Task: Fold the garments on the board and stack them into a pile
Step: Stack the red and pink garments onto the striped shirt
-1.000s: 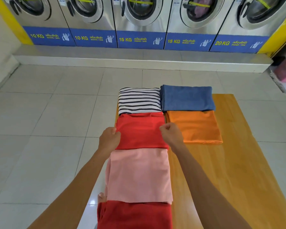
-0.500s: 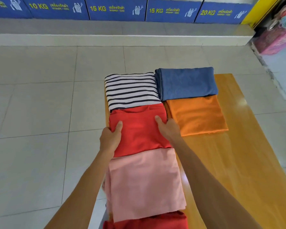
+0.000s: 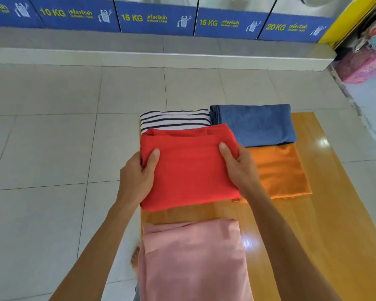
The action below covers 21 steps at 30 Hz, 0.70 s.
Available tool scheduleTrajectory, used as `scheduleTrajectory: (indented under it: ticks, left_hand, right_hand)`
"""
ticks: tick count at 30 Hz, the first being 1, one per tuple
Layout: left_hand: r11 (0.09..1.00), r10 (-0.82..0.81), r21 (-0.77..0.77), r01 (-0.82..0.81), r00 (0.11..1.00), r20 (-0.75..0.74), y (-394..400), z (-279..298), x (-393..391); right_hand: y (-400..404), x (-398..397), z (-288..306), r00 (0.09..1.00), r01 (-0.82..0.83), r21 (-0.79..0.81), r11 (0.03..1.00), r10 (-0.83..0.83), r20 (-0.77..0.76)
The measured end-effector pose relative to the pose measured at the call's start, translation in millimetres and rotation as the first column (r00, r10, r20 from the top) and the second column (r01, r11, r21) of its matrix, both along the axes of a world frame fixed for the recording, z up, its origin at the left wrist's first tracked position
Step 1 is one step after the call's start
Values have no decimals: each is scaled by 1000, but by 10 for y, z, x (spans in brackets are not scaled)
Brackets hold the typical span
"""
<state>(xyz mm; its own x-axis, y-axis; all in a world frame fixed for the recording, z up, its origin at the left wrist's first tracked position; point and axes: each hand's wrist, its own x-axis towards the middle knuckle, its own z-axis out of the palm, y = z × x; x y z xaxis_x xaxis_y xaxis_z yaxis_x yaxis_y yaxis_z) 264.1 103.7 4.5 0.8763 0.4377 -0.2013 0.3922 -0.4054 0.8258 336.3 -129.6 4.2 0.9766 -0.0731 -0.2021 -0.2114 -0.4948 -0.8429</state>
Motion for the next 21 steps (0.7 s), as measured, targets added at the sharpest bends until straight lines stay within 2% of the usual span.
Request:
scheduleTrajectory:
  ticks: [5,10,15,21]
  left_hand:
    - [996,72,-56,-70,997,41,229,196,688]
    - [997,78,-8,-78,996,-44,448,-204,1338]
    - [994,53,99,-41,992,-118,535,-590,1455]
    - [997,72,21,-70,993,-92,563,-475,1536]
  right_hand:
    - [290,740,306,998,-30,-22,999,31,53]
    - [515,1292,78,998,-34,-158,987,40,39]
    - [595,1299,-297,997,-66,-355,932,72,3]
    - [594,1272,-240,992,18,-432,902,38,121]
